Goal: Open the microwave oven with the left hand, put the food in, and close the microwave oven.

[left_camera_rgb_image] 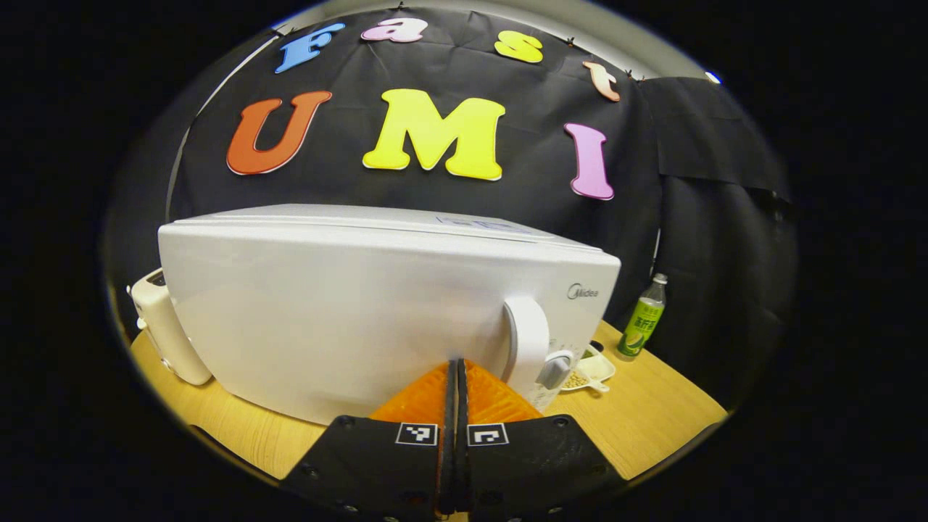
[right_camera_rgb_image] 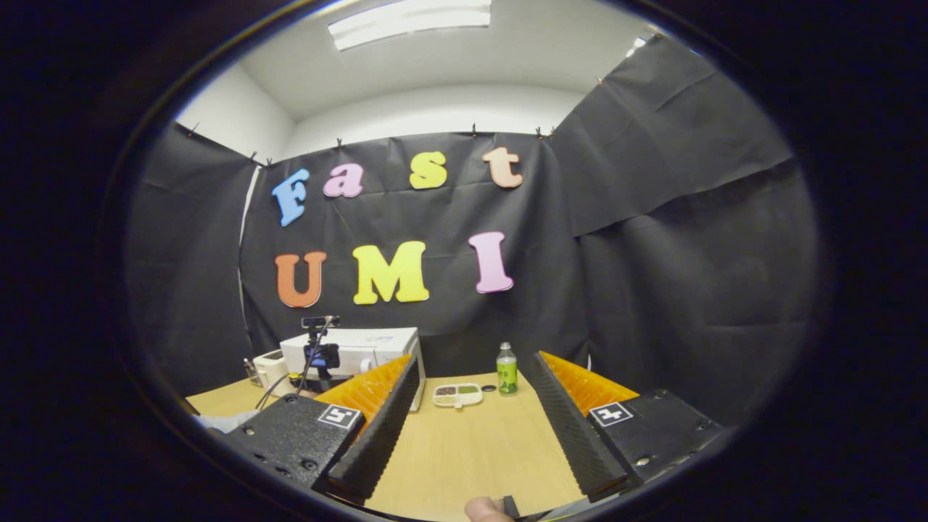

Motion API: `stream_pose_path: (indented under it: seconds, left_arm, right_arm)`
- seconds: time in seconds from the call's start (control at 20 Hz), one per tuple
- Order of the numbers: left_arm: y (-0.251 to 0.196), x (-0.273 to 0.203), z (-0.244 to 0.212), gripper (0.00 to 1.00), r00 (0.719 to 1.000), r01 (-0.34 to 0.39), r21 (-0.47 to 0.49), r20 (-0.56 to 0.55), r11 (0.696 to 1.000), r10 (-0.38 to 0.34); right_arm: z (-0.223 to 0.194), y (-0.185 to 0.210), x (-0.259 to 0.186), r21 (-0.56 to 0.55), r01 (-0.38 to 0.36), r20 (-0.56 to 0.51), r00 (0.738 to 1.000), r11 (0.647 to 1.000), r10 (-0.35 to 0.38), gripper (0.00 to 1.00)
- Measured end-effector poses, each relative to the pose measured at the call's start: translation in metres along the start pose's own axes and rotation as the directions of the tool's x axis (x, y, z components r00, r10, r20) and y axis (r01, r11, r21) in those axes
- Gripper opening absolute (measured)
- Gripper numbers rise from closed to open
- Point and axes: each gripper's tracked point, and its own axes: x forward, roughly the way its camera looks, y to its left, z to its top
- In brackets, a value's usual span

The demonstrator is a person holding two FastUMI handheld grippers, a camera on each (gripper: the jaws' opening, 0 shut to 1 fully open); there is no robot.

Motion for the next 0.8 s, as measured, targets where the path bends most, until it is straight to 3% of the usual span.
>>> stream_pose_path:
  seconds: [0.1,0.25,0.35,0.6,0.65,0.7,0.75,0.8]
  left_arm:
    - [-0.003,-0.001,0.001,0.01,1.000,0.017,-0.026,0.002,1.000,-0.017]
    - [0.010,-0.006,-0.004,0.01,0.999,-0.040,-0.036,-0.021,0.999,0.039]
    - [0.003,-0.022,-0.001,0.01,1.000,-0.016,-0.048,-0.014,0.999,0.015]
    - [0.013,-0.081,0.017,0.01,0.998,-0.065,-0.036,0.014,0.997,0.066]
    - [0.008,-0.096,0.019,0.08,0.999,-0.052,-0.027,0.011,0.998,0.053]
    - [0.010,-0.112,0.026,0.21,0.997,-0.070,-0.006,0.021,0.998,0.070]
    - [0.012,-0.129,0.031,0.49,0.996,-0.086,0.027,0.026,0.996,0.086]
    - [0.015,-0.146,0.039,0.63,0.993,-0.111,0.067,0.043,0.992,0.108]
  right_arm:
    - [-0.001,0.002,0.000,0.007,-0.006,-0.002,1.000,1.000,0.006,0.89]
    - [-0.006,0.004,0.002,0.025,-0.005,-0.018,1.000,1.000,0.005,0.89]
    - [-0.008,0.009,0.001,0.034,-0.010,-0.023,1.000,0.999,0.011,0.89]
    - [-0.011,0.017,0.006,0.048,-0.006,-0.018,1.000,0.999,0.007,0.89]
    - [-0.011,0.020,0.009,0.061,-0.004,-0.021,1.000,0.998,0.005,0.89]
    - [-0.012,0.022,0.013,0.073,-0.002,-0.024,1.000,0.997,0.004,0.99]
    - [-0.013,0.027,0.017,0.076,-0.005,-0.034,0.999,0.997,0.008,0.99]
    - [-0.016,0.034,0.019,0.076,-0.012,-0.039,0.999,0.997,0.015,0.99]
